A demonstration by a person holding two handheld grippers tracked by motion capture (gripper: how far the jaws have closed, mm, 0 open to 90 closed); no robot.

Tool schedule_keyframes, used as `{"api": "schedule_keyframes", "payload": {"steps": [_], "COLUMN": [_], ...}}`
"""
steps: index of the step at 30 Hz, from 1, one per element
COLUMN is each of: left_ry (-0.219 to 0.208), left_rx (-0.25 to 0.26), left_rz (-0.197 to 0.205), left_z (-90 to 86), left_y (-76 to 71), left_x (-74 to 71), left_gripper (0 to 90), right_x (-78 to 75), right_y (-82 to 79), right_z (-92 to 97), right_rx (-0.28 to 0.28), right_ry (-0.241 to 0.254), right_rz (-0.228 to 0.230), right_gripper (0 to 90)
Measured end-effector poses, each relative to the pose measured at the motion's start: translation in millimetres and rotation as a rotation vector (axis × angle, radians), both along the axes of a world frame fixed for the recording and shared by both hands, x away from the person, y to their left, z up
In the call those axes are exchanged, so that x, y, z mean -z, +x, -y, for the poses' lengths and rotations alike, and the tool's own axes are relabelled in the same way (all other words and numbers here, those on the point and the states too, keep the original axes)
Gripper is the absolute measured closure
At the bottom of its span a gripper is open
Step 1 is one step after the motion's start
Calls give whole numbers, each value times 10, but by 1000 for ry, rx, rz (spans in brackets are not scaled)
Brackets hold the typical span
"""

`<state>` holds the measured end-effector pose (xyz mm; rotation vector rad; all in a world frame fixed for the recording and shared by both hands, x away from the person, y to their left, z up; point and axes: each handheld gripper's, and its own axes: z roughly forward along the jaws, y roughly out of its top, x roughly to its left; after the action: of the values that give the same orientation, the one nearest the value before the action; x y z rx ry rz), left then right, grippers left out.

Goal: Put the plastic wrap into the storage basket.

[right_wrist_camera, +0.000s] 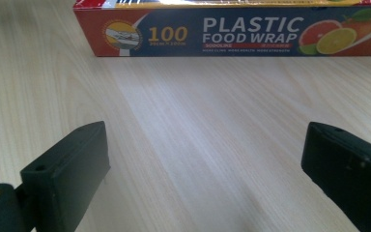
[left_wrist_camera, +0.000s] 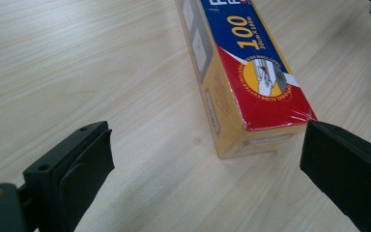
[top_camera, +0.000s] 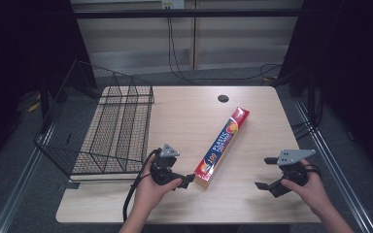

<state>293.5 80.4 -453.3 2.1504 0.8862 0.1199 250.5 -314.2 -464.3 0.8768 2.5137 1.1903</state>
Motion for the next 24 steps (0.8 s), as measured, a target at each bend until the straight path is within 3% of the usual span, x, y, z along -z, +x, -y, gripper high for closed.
{"api": "schedule_keyframes", "payload": {"steps": [6,16,17,20,21,24], "left_ry": [22,14,-8,-6,-32,-29], "left_rx": [4,2,-4,2,-3,-12], "left_rz": [-18,-39,-37,-34,-44,-52], "left_z": [9,141,170,187,212,263], "left_y": [71,192,214,242,266,311], "left_x": [-40,-102,-126,-155,-169,-195], "left_gripper": [41,30,28,19,17,10], "right_x": [26,45,52,57,67,78], "right_y": [3,-7,-3,-1,0,3], "right_z": [34,65,66,70,75,80], "right_rx": [19,17,16,16,17,17], "right_ry": [1,-5,-4,-6,-3,-2], "right_rz": [-1,-11,-12,-17,-25,-31], "right_gripper": [25,26,26,26,26,26]}}
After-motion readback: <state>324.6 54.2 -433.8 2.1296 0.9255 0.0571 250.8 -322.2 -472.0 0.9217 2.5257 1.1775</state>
